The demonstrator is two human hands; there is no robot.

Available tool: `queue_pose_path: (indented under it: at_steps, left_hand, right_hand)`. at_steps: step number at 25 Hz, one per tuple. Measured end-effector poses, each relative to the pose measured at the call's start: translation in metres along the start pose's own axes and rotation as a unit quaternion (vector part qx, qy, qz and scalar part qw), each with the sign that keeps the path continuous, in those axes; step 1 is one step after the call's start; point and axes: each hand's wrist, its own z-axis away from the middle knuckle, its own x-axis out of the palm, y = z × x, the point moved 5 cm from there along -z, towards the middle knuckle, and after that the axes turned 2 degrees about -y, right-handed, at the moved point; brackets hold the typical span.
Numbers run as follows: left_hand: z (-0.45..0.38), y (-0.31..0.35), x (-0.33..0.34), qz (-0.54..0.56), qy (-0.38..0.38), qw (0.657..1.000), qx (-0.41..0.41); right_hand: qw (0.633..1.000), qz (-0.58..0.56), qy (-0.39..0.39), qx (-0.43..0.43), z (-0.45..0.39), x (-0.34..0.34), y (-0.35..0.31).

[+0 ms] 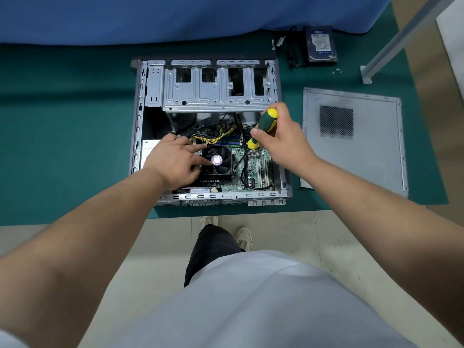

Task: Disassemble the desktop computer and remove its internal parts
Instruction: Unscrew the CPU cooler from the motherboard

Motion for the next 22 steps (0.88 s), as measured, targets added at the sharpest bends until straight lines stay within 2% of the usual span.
queue_pose_path:
  at_steps: [8,16,18,22]
  left_hand:
    - [0.0,0.0,-0.001,-0.001,0.005,1.0,0.0]
    - [0.001,0.003,-0.002,-0.008,0.006,1.0,0.006]
    - [0.0,0.003,-0.002,-0.009,0.007,1.0,0.009]
    - [0.0,0.003,-0.004,-0.012,0.011,1.0,0.012]
  right_hand:
    - [1.0,0.011,-0.009,0.002,0.001,0.0,-0.002]
    - [0.988,0.128,-0.047,-0.074,0.012,0.003,-0.032]
    - [0.973,0.184,-0.079,-0.111,0.013,0.008,-0.045]
    - [0.921,0.303,-0.181,-0.164,0.009,0.02,-0.068]
